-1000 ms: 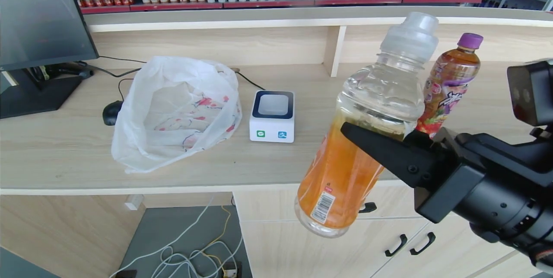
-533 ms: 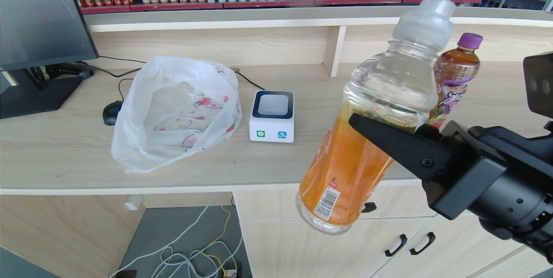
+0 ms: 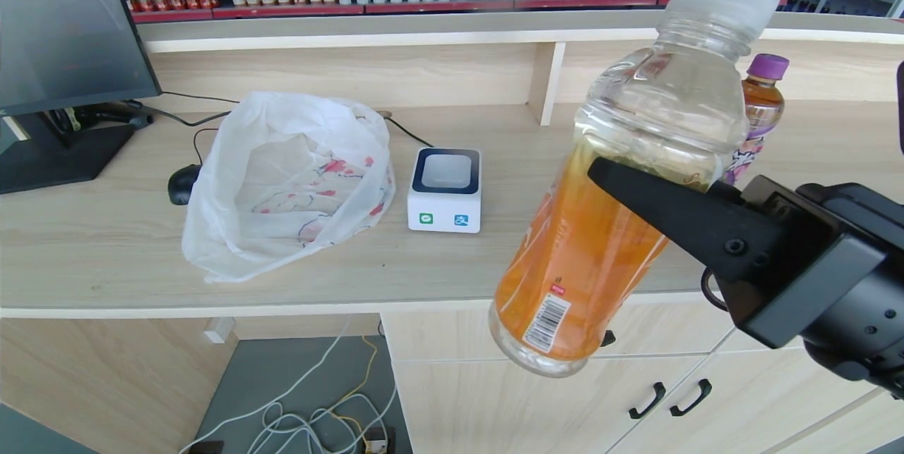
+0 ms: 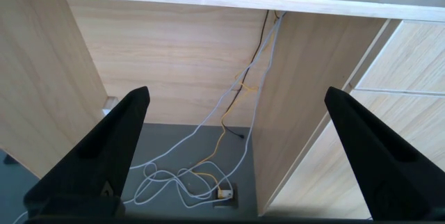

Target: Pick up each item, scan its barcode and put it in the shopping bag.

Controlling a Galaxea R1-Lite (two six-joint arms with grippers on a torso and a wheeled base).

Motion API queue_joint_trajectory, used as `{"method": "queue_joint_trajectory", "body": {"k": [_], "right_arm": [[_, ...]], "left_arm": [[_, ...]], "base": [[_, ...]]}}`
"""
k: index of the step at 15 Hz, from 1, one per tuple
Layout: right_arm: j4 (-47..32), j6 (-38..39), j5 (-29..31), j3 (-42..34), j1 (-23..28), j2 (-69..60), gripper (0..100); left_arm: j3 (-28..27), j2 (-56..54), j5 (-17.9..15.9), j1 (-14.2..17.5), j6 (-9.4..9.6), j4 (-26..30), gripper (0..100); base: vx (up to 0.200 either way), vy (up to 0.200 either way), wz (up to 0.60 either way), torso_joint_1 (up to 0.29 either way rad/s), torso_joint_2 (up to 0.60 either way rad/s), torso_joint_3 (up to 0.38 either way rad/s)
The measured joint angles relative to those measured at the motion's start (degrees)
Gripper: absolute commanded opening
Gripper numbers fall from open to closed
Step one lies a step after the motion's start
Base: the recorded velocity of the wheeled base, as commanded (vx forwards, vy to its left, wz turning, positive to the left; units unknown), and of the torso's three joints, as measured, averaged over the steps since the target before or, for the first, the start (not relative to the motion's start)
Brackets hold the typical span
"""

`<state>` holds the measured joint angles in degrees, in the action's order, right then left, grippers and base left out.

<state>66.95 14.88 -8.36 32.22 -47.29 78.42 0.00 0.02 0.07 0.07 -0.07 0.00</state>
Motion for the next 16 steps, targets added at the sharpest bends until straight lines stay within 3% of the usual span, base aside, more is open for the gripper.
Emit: {"method": "queue_joint_trajectory", "body": {"k": [16], "right_arm": [[0.0, -1.9, 1.6, -0.7, -0.1, -0.2, 0]], "left_arm": [[0.0, 0.0, 0.0, 0.0, 0.00, 0.0, 100]], "base": [[0.000, 0.000, 0.00, 0.000, 0.00, 0.000]]}}
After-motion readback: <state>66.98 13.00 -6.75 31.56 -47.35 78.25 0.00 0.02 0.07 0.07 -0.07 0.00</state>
